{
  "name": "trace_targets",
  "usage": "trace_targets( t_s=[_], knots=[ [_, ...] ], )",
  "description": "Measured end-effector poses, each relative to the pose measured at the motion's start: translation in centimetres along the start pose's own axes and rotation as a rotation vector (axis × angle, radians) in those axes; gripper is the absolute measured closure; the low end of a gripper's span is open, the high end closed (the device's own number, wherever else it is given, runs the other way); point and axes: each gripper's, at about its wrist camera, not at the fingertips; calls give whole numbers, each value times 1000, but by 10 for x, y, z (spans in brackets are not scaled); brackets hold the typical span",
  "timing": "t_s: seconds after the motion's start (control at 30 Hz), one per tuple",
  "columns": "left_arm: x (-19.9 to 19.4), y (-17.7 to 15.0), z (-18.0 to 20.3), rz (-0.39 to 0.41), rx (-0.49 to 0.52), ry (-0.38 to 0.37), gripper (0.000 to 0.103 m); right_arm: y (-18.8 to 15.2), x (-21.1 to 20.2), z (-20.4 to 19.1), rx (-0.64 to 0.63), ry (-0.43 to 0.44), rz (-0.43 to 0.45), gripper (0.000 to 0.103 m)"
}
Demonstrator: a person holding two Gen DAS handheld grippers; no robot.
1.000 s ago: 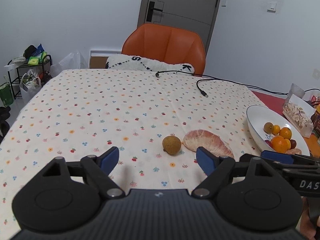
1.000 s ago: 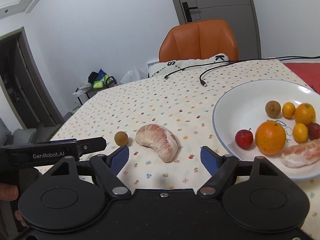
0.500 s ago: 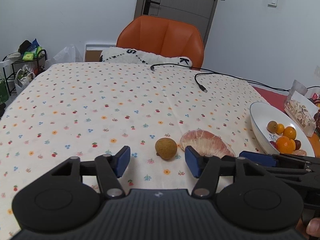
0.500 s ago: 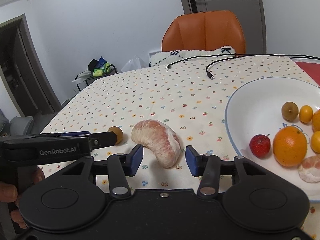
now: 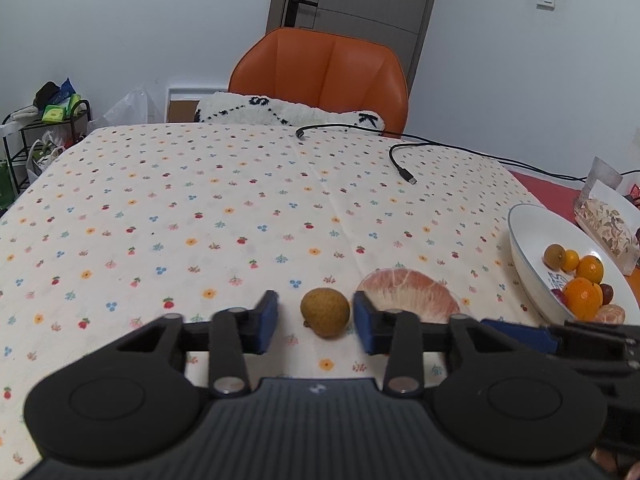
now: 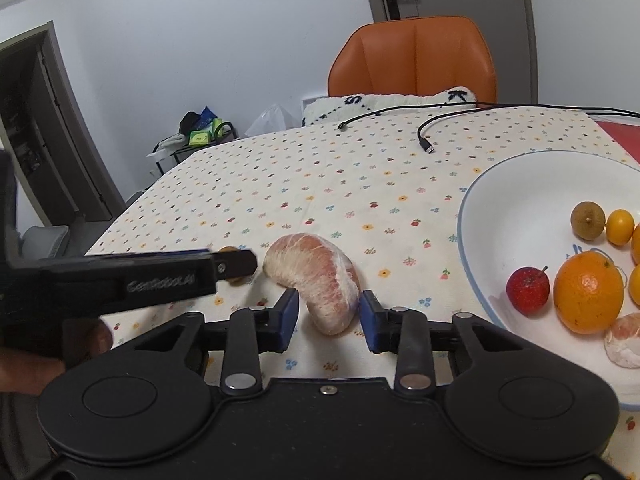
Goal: Organize fruits
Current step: 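Grasp the pomelo segment with the right tool while the left tool reaches the brown longan, then close the left tool on the brown longan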
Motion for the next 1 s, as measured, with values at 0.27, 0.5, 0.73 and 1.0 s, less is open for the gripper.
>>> trace_targets(
  t_s=[0.27, 0.5, 0.73, 1.0],
  knots=[
    [-8, -2, -2, -1, -8, -18, 79, 1, -2, -3, 0, 3, -3, 67],
    [-18, -2, -13, 2, -26, -10, 78, 5, 10, -13, -64, -20, 0, 53],
    [-26, 1, -26, 12, -58, -13, 78, 6, 25, -23, -148, -61, -10, 51],
    [-30, 2, -34, 14, -69, -1, 78, 6, 34, -32, -182, -50, 1, 51]
  ],
)
Point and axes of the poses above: each gripper's, at about its wrist camera, not at the fingertips, and x roughly the way its jaws point, z to its right, y to its top, and after that the axes turned 11 degrees about z, right-handed
